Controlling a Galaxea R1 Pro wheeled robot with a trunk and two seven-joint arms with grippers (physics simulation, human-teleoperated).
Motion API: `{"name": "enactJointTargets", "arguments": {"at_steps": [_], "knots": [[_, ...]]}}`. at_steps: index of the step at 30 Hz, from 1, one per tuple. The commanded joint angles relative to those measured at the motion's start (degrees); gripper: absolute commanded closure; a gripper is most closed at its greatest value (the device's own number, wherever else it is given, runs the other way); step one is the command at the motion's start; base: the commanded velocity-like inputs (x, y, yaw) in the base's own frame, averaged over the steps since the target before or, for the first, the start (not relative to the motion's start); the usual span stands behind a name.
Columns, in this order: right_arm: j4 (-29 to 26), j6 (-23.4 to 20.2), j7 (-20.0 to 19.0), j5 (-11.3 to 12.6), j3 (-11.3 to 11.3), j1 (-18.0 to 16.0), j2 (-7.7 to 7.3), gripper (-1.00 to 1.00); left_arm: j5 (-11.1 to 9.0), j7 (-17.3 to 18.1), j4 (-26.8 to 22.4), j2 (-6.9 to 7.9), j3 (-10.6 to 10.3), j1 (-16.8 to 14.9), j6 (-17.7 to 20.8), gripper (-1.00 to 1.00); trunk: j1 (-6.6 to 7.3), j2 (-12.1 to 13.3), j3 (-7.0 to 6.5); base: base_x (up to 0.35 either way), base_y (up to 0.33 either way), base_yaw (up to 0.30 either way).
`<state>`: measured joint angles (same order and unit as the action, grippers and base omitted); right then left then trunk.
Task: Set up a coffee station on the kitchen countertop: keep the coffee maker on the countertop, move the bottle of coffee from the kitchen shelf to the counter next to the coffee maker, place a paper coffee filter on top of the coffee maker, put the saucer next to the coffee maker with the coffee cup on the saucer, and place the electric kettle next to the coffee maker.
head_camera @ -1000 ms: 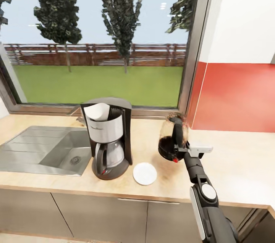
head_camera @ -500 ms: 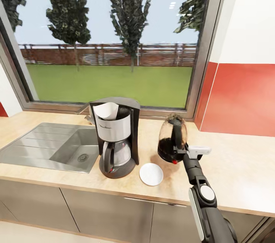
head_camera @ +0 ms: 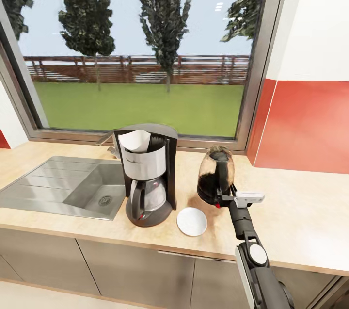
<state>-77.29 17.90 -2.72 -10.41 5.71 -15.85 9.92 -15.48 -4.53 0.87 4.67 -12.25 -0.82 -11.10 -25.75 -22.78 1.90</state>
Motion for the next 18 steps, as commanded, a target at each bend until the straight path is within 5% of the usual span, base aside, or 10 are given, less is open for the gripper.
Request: {"name": "enactJointTargets", "arguments": {"at_steps": [1,18], "knots": [[0.04,0.19,-0.23,-0.32,0.18,-0.06,0.08,1.00,-0.43,-0.11,0.09,-0.01,-0.50,-0.06,-0.24,-1.00,-0.03,-0.14,0.13,0.000,0.000,0.000],[4.62,0.20,-0.09,-0.32,0.15,-0.06,0.08,1.00,-0.43,-0.13,0.10,-0.01,-0.50,-0.06,-0.24,-1.00,-0.03,-0.14,0.13,0.027,0.000,0.000]]}}
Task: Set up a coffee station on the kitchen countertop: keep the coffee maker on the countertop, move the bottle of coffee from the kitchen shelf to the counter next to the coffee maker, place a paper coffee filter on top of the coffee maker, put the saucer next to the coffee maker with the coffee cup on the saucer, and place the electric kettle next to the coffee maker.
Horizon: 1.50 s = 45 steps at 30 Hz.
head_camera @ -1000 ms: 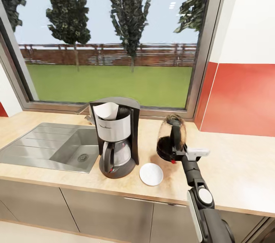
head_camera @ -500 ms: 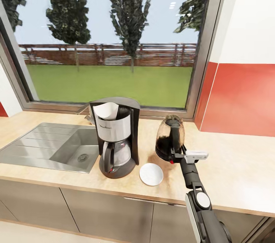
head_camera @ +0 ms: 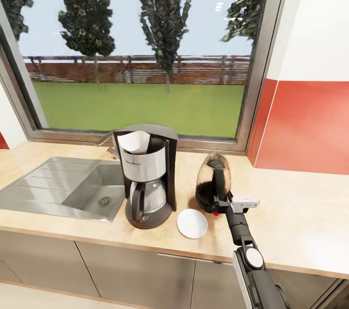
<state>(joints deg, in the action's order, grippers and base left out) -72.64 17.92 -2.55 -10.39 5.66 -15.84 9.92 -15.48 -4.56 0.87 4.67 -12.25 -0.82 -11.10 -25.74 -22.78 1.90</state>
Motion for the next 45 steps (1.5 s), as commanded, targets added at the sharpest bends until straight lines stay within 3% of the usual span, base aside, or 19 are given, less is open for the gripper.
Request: {"name": "enactJointTargets", "arguments": {"at_steps": [1,23,45], "knots": [[0.06,0.18,-0.26,-0.33,0.21,-0.06,0.08,1.00,-0.43,-0.10,0.09,-0.01,-0.49,-0.06,-0.24,-1.00,-0.04,-0.14,0.13,0.108,0.000,0.000],[0.62,0.18,-0.32,-0.25,0.07,-0.06,0.08,1.00,-0.43,-0.10,0.09,-0.04,-0.48,-0.05,-0.32,-1.00,-0.04,-0.14,0.13,0.147,0.032,0.000],[3.63,0.18,-0.44,-0.16,-0.05,-0.06,0.08,1.00,-0.51,-0.10,0.10,-0.01,-0.48,-0.03,-0.33,-1.00,-0.04,-0.14,0.13,0.006,0.019,0.000]]}}
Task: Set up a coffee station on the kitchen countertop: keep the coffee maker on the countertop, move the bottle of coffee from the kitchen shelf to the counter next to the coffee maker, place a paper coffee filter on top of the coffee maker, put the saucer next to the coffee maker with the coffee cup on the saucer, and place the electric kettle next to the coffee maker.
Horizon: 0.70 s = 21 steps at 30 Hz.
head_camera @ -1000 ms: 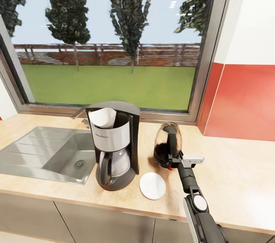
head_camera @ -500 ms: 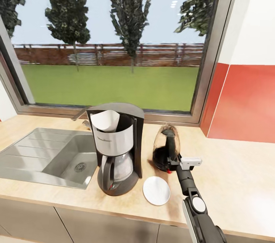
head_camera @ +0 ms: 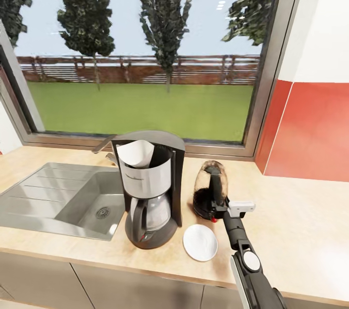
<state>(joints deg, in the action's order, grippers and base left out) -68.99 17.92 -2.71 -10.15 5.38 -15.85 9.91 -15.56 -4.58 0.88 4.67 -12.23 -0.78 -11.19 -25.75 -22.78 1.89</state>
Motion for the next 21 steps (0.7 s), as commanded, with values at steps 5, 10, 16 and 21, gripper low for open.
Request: {"name": "enactJointTargets", "arguments": {"at_steps": [5,10,16,21], "knots": [[0.19,0.18,-0.28,-0.40,0.16,-0.06,0.09,1.00,-0.44,-0.08,0.10,-0.01,-0.49,-0.08,-0.22,-1.00,-0.04,-0.14,0.13,0.000,0.089,0.000],[1.12,0.18,-0.28,-0.40,0.16,-0.06,0.09,1.00,-0.44,-0.08,0.14,-0.01,-0.49,-0.04,-0.22,-1.00,-0.04,-0.14,0.13,0.000,0.007,0.000],[1.29,0.18,-0.30,-0.40,0.16,-0.06,0.09,1.00,-0.43,-0.08,0.17,-0.01,-0.51,-0.04,-0.23,-1.00,-0.04,-0.14,0.13,0.000,0.000,0.000],[1.58,0.18,-0.31,-0.40,0.16,-0.06,0.09,1.00,-0.42,-0.08,0.17,-0.01,-0.50,-0.02,-0.20,-1.00,-0.04,-0.14,0.13,0.000,0.000,0.000]]}}
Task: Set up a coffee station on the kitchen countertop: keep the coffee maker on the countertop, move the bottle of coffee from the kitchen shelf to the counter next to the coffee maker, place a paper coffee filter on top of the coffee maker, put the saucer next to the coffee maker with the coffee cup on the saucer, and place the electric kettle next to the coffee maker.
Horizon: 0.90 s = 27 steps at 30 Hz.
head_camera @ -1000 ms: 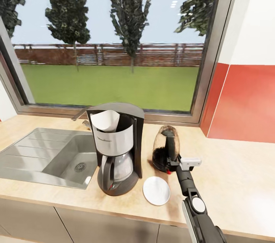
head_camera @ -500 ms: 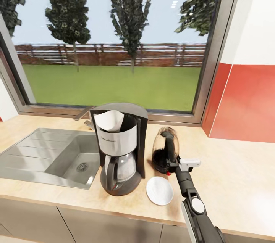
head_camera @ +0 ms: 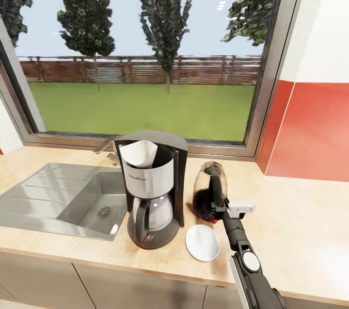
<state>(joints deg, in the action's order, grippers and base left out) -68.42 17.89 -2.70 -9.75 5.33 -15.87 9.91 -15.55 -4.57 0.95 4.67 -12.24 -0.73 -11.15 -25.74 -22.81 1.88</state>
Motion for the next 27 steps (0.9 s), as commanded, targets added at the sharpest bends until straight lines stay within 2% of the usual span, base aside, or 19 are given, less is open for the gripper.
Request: {"name": "enactJointTargets", "arguments": {"at_steps": [1,17,27], "knots": [[1.30,0.22,-0.33,-0.80,0.20,-0.04,0.09,-1.00,-0.42,-0.09,0.11,-0.01,-0.49,-0.07,-0.26,-1.00,-0.04,-0.11,0.14,0.000,0.000,0.000],[1.79,0.22,-0.33,-0.80,0.20,-0.04,0.09,-1.00,-0.44,-0.09,0.02,-0.01,-0.36,0.55,-0.54,-1.00,-0.04,-0.11,0.14,0.000,0.001,0.000],[1.79,0.22,-0.37,-0.80,0.20,-0.04,0.09,-1.00,-0.44,-0.09,-0.03,-0.01,-0.33,0.55,-0.54,-1.00,-0.04,-0.11,0.14,0.000,0.081,0.000]]}}
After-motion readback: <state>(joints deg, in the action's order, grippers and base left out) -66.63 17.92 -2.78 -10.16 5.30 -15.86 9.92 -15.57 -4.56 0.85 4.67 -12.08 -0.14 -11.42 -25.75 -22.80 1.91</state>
